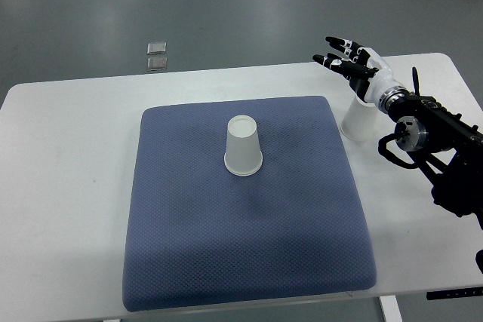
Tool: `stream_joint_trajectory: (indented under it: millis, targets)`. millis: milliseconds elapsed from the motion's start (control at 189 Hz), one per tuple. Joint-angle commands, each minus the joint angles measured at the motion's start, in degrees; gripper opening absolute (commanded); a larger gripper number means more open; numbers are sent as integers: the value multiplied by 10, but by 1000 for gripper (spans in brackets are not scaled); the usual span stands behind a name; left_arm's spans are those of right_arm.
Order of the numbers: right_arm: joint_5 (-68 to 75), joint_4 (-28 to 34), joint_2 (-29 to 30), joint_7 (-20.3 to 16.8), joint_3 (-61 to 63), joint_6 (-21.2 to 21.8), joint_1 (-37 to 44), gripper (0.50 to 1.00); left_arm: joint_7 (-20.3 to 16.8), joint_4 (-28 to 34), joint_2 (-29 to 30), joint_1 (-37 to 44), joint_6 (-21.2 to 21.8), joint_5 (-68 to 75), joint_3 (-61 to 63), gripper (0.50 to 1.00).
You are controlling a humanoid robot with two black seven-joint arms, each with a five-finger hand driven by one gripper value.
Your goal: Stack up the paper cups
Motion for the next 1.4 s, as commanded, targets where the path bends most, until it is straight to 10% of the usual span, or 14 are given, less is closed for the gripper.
stream_joint_trajectory:
  millis: [0, 1392]
  targets:
    - [0, 0, -1, 0, 0, 0, 0, 919, 0, 2, 0, -1, 0, 0, -4, 1000]
    - [-4, 3, -24, 16, 7, 23, 18, 919, -1, 5, 0, 1, 0, 0, -3, 1000]
